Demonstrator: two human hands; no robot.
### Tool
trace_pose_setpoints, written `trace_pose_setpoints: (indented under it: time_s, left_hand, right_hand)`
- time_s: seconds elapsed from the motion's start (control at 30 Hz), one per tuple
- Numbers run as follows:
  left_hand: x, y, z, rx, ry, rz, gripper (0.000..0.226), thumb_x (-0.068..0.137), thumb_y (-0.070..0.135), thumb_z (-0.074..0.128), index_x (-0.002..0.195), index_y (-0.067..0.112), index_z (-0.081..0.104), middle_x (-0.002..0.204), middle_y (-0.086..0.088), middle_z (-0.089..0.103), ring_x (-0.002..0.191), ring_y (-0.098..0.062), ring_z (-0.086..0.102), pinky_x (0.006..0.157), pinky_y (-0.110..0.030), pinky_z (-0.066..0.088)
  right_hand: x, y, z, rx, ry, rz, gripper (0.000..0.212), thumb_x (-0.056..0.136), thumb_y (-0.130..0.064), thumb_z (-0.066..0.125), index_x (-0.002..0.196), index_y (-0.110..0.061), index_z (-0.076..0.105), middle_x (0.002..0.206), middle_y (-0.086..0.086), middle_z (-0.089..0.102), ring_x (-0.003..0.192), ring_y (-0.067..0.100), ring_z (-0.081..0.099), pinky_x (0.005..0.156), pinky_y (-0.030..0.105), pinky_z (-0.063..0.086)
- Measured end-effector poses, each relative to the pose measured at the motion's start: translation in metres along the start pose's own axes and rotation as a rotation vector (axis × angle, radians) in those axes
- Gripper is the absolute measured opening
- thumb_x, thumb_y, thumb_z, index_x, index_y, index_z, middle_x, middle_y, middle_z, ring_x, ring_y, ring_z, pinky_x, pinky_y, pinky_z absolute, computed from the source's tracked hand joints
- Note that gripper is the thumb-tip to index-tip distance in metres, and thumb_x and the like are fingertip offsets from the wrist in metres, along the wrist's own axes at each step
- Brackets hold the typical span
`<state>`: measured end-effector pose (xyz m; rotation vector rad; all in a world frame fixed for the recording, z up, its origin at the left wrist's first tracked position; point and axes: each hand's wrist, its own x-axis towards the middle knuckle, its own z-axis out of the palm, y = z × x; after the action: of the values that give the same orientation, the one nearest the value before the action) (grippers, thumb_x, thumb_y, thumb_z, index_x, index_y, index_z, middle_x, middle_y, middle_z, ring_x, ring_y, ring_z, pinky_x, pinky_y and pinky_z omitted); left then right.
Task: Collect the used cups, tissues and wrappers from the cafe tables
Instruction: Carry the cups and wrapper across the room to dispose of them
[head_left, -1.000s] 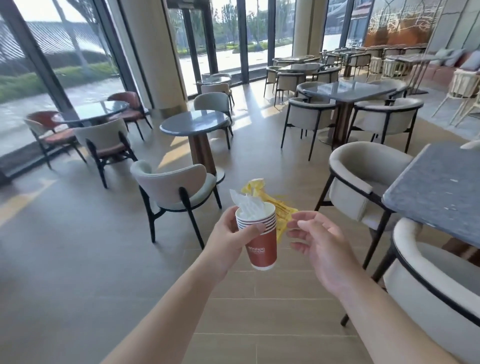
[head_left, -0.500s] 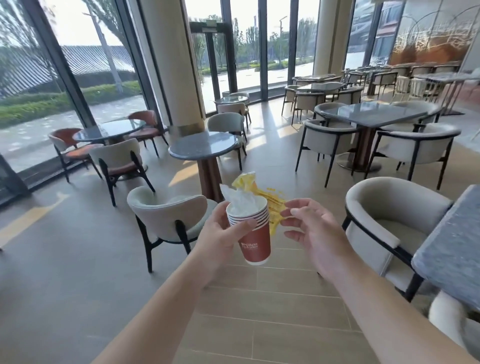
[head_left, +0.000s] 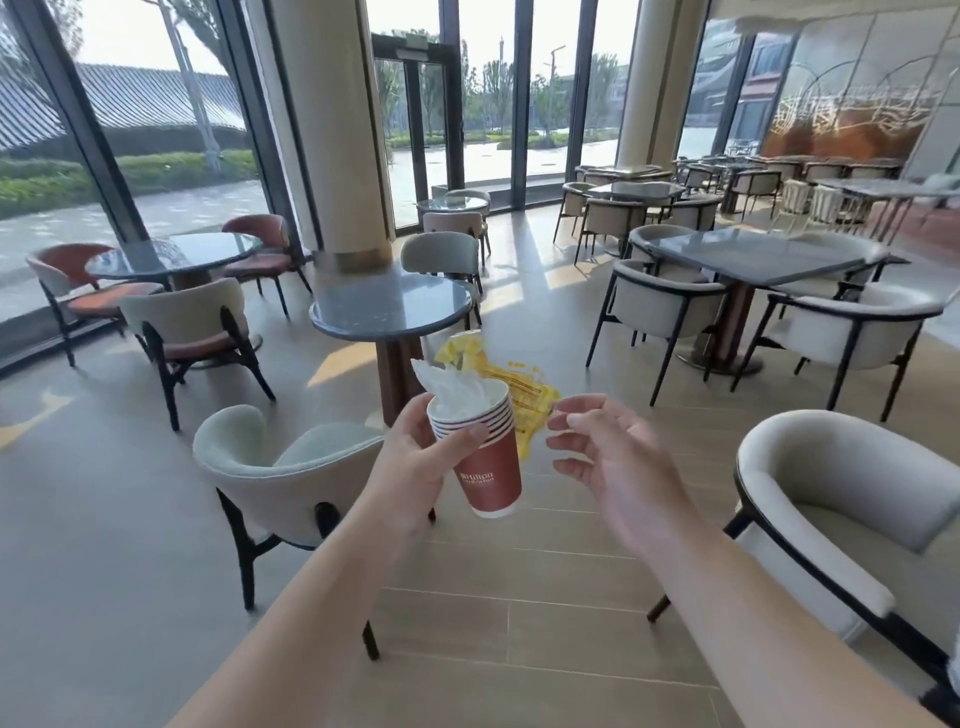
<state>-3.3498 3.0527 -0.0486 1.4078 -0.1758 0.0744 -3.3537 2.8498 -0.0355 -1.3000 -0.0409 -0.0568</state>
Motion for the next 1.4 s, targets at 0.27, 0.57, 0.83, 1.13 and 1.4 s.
trace_pose_setpoints:
  time_s: [0.27, 0.57, 0.83, 1.13, 1.4]
  left_hand:
    - [0.163, -0.022, -0.052, -0.036, -0.058, -0.02, 0.065, 0.062, 0.042, 0.084, 0.121, 0.022, 0.067, 0.112, -0.004, 0.077, 0.102, -0.019, 0.071, 0.083, -0.03, 0.053]
    - [0.284, -0.051, -0.05, 0.003, -0.163, -0.037, 0.05, 0.067, 0.043, 0.083, 0.114, 0.034, 0.071, 0.113, -0.004, 0.077, 0.105, -0.022, 0.072, 0.092, -0.041, 0.05]
    - [0.41, -0.095, -0.034, 0.075, -0.146, -0.068, 0.046, 0.068, 0.045, 0.082, 0.112, 0.037, 0.072, 0.113, -0.003, 0.077, 0.104, -0.02, 0.073, 0.093, -0.041, 0.051]
    - [0.589, -0.114, 0.061, 0.093, -0.196, -0.056, 0.061, 0.065, 0.039, 0.085, 0.121, 0.023, 0.068, 0.116, -0.009, 0.076, 0.11, -0.028, 0.071, 0.094, -0.042, 0.053]
    - [0.702, -0.13, 0.101, 0.102, -0.189, -0.039, 0.074, 0.061, 0.042, 0.083, 0.127, 0.015, 0.063, 0.116, -0.008, 0.076, 0.112, -0.029, 0.069, 0.1, -0.045, 0.051]
  right_hand:
    - [0.141, 0.003, 0.035, -0.032, 0.117, -0.032, 0.026, 0.072, -0.025, 0.061, 0.096, -0.015, 0.067, 0.088, 0.004, 0.07, 0.079, 0.015, 0.066, 0.062, 0.027, 0.051]
    - [0.256, 0.011, 0.024, -0.094, 0.166, -0.046, 0.028, 0.07, -0.028, 0.063, 0.095, -0.016, 0.066, 0.087, 0.002, 0.071, 0.081, 0.015, 0.065, 0.066, 0.029, 0.05]
    - [0.387, 0.034, -0.03, -0.051, 0.199, -0.02, 0.027, 0.069, -0.027, 0.063, 0.094, -0.015, 0.066, 0.089, 0.004, 0.069, 0.081, 0.015, 0.064, 0.067, 0.029, 0.05]
    - [0.557, 0.012, -0.113, -0.027, 0.175, -0.036, 0.026, 0.071, -0.028, 0.062, 0.093, -0.015, 0.067, 0.088, 0.003, 0.07, 0.082, 0.017, 0.065, 0.068, 0.029, 0.051]
    - [0.674, -0.007, -0.149, -0.073, 0.161, -0.068, 0.026, 0.071, -0.029, 0.063, 0.093, -0.017, 0.068, 0.089, 0.003, 0.071, 0.082, 0.016, 0.066, 0.068, 0.03, 0.051]
